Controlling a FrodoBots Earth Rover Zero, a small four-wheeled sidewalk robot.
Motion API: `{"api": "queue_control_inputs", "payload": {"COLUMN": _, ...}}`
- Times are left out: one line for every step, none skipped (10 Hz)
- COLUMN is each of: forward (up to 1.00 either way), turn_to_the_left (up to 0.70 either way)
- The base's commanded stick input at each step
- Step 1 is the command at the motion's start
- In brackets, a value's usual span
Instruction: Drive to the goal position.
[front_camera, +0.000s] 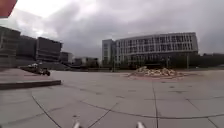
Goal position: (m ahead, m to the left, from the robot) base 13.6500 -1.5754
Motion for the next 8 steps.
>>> {"api": "queue_control_inputs", "payload": {"forward": 0.45, "turn_to_the_left": 0.00}}
{"api": "queue_control_inputs", "payload": {"forward": 0.45, "turn_to_the_left": 0.00}}
{"api": "queue_control_inputs", "payload": {"forward": 0.45, "turn_to_the_left": 0.00}}
{"api": "queue_control_inputs", "payload": {"forward": 0.45, "turn_to_the_left": 0.00}}
{"api": "queue_control_inputs", "payload": {"forward": 0.45, "turn_to_the_left": 0.00}}
{"api": "queue_control_inputs", "payload": {"forward": 0.45, "turn_to_the_left": 0.00}}
{"api": "queue_control_inputs", "payload": {"forward": 0.45, "turn_to_the_left": 0.00}}
{"api": "queue_control_inputs", "payload": {"forward": 0.45, "turn_to_the_left": 0.00}}
